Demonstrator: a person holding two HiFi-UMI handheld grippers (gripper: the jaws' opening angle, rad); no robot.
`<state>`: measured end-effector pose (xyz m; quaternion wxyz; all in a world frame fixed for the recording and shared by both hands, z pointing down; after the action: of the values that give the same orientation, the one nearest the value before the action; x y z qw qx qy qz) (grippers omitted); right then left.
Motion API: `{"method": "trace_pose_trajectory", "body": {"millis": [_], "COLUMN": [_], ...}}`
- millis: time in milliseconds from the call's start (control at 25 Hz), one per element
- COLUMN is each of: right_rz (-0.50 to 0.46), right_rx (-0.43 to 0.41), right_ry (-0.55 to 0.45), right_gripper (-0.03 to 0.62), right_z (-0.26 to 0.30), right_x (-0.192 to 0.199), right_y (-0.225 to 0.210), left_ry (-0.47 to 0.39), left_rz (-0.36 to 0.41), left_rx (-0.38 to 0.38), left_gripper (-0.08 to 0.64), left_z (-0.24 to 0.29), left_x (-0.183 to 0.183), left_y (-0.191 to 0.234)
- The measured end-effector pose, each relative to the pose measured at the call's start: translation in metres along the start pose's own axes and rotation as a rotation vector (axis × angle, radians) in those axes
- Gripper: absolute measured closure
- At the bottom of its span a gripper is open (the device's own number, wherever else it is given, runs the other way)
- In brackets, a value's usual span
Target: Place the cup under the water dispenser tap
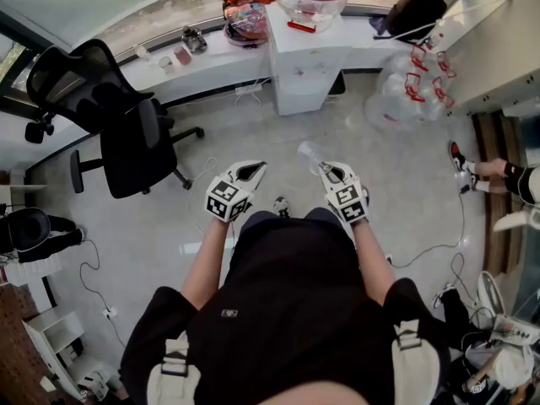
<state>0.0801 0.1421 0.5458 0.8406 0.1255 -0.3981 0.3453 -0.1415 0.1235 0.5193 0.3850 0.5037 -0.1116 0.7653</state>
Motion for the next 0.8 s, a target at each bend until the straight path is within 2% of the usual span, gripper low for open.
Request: {"method": "trace_pose_trajectory", "body": {"millis": [240,640,800], "right_rz": [0.003,-0.017,-0.026], "right_rx": [0.005,-0.009,-0.018], "right_ry": [0.003,0.014,0.015], "right_gripper": [0.575,0.575,0.575], "right_z": [0.006,0.012,0.016], "right_x": [-0.005,-0.009,-0.009], "right_y": [-0.001,-0.003,-0.008], "left_ry": [-0.004,-0.065,-0.063], "left_rz": [0.0,-0.019,-0.034], "left_rx": [-0.007,-0.076,-0.088], "left_gripper": [0.561,0.561,0.561], "left_z": [-0.003,-0.012,-0.008], "left_x": [-0.001,-0.006,-0.006], "left_y": [0.01,0.02,0.024]}}
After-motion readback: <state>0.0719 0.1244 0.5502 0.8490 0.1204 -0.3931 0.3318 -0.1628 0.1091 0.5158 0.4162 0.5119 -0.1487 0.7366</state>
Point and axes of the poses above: the fingertips, and each gripper's own axes: z forward along the fingers, y to its left, x out of its underside, the point moved 5 cm from there along -z, backward along the fingers, and after that the axes turned 9 degrees about -x, right-handed, at the moved point
